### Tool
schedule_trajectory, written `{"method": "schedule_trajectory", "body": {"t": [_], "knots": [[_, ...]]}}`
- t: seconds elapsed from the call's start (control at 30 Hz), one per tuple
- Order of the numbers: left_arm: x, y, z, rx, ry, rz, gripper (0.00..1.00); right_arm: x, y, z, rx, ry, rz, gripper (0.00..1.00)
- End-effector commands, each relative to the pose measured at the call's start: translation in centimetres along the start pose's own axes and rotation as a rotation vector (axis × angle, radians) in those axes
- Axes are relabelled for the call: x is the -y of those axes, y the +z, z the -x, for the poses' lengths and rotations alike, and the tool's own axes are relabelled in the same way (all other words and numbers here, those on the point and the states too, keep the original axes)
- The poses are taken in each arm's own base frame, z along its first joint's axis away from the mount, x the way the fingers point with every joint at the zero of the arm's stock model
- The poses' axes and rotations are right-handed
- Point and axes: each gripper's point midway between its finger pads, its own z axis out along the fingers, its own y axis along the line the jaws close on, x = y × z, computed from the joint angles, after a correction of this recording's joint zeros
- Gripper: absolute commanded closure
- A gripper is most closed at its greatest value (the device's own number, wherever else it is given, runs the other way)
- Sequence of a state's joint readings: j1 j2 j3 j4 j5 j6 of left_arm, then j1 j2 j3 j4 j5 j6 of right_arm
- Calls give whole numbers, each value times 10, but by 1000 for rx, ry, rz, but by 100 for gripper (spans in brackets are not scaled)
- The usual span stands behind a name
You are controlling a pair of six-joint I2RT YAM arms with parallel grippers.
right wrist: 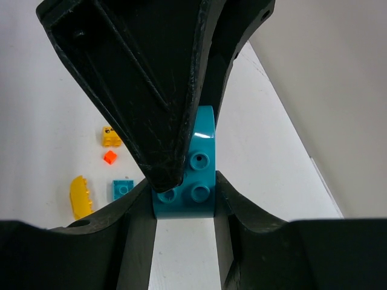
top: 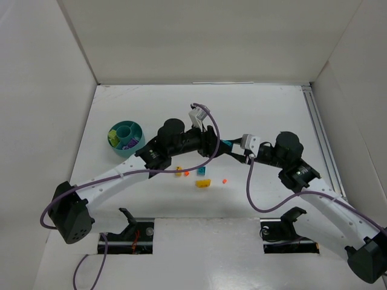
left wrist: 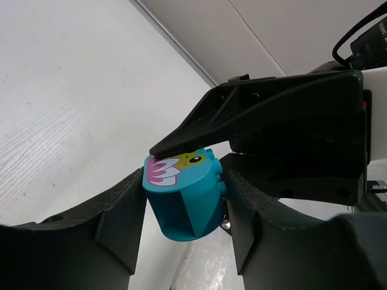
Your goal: Sort the legos into containers by color
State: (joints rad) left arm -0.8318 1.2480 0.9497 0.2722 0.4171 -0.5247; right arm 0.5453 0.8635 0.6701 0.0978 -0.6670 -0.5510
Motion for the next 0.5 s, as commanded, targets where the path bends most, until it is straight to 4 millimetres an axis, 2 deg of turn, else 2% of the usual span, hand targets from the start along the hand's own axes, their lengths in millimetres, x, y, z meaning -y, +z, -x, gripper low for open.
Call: {"method": "schedule_trajectory", "body": {"t": [0.0,0.03,0.07,0.13,0.17,0.23,0.27,0.3,0.37,0.4,0.43,0.47], "knots": [[20,-4,26,66,45,-40,74,16,-1,39,91,-60,-38,76],[16,-3,28,81,43,-18,76,16,-1,39,91,-60,-38,73],[14,-6,29,83,31,0,77,15,1,32,72,-49,-42,62],[11,-9,35,103,27,39,81,17,1,31,68,-48,-50,49],[-3,-10,37,115,14,122,83,19,2,27,54,-42,-61,37],[-12,-16,46,142,8,200,83,18,1,17,22,-14,-69,19],[-22,-23,54,179,-5,277,83,19,0,13,6,-8,-83,5],[-35,-30,54,167,-18,344,83,25,0,7,-20,-2,-114,0],[-62,-47,66,199,-46,450,83,25,-2,-5,-71,32,-135,0],[-88,-64,71,225,-79,560,83,27,-5,-13,-108,45,-158,0],[-90,-69,70,233,-94,587,83,30,-6,-15,-117,45,-174,0],[-111,-83,77,258,-111,658,83,29,-8,-20,-143,56,-179,0]]}}
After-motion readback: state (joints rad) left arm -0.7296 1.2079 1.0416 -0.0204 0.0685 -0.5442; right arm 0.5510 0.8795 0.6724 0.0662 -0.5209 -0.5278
